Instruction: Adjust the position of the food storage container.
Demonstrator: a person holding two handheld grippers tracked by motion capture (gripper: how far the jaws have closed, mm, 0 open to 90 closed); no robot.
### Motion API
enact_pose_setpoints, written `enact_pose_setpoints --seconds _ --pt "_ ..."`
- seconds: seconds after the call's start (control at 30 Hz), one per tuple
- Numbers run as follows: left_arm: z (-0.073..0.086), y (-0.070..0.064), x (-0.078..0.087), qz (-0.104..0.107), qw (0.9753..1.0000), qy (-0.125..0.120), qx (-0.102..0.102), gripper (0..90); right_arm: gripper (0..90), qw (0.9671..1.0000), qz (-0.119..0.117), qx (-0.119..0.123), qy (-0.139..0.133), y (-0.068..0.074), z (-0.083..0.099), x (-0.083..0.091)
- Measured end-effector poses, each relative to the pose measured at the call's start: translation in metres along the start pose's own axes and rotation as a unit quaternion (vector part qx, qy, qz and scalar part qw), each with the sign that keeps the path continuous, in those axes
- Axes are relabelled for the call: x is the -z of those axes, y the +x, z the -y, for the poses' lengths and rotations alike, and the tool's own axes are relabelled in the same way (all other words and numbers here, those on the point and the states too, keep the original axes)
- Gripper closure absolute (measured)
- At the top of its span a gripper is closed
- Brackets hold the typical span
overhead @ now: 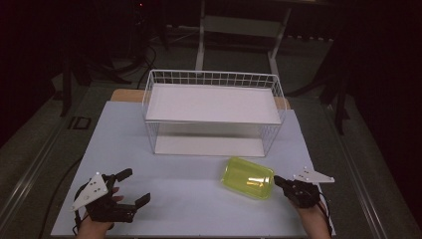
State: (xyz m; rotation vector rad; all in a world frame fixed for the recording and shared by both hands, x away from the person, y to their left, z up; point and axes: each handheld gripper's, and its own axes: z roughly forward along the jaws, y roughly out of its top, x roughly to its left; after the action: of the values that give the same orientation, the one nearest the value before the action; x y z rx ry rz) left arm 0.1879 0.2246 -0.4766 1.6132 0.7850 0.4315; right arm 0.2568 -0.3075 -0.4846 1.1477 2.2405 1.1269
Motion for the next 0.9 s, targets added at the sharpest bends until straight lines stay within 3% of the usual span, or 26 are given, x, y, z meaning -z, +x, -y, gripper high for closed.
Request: enact_pose_setpoints --seconds 0.3,0.43,0.8,0.9 --pt "0.0 -0.001 0.0 0.001 1.0 0.004 -0.003 2.0 90.0 0.9997 0.015 -0.002 0.02 0.0 0.007 -0.004" --pt "0.0 -0.001 -0.001 0.003 1.0 0.001 -0.002 2.0 90.0 0.9997 0.005 -0.012 0.021 -0.001 0.009 -0.012" --pt "0.001 -0.003 -0.002 0.007 1.0 0.004 -0.003 2.0 90.0 0.9994 -0.011 0.02 0.025 0.002 -0.011 -0.034" --pt "0.001 -0.003 -0.002 0.007 1.0 0.006 -0.003 2.0 90.0 0.9994 -0.017 0.019 0.024 0.004 -0.015 -0.04"
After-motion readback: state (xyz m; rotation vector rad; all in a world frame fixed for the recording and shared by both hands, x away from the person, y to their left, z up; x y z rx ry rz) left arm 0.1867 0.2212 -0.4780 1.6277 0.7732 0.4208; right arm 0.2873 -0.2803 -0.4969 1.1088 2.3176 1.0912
